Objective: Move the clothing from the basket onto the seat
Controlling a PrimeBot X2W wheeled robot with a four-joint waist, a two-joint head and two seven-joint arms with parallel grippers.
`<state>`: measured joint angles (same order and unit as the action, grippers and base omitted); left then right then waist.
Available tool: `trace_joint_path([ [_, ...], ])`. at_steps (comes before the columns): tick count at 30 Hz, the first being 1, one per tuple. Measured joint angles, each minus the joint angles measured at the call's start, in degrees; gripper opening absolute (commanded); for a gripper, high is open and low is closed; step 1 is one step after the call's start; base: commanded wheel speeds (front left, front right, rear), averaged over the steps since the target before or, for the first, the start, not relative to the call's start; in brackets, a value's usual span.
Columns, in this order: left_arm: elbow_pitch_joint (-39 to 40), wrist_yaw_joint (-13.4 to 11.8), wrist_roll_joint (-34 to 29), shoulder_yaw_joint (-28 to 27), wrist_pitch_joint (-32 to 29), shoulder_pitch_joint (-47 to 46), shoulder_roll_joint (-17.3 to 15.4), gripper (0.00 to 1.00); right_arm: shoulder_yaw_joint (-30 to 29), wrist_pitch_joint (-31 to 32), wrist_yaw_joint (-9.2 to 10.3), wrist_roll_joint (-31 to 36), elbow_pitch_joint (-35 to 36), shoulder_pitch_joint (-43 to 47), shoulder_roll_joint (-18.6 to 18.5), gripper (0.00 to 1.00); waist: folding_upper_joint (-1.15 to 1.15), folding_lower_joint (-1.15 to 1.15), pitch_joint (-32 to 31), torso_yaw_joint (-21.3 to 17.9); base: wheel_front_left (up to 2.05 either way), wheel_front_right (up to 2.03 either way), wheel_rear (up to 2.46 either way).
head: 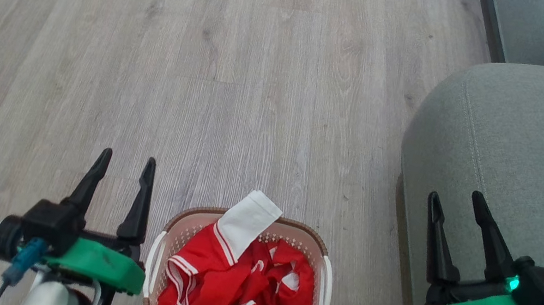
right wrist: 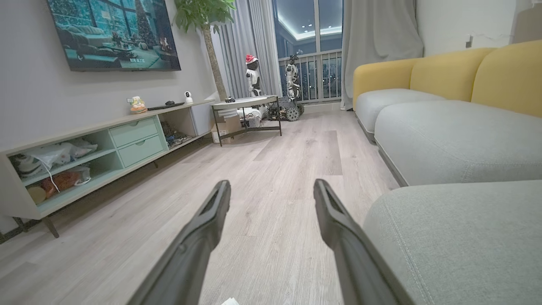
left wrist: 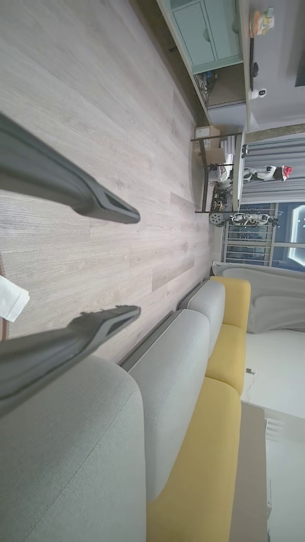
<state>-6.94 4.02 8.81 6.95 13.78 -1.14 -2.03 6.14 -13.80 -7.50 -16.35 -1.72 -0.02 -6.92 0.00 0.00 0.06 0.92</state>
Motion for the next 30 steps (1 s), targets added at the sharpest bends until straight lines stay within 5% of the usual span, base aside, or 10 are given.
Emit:
trace_joint_path([
  [30,0.65,-0.07,-2.58,0.41,0.52,-0.05,-0.08,1.00,0.78,-0.66,0.00,2.24,0.65,0.00,-0.26,1.00,0.00,0.00,1.13,-0.71,0.00,0.00,0.00],
])
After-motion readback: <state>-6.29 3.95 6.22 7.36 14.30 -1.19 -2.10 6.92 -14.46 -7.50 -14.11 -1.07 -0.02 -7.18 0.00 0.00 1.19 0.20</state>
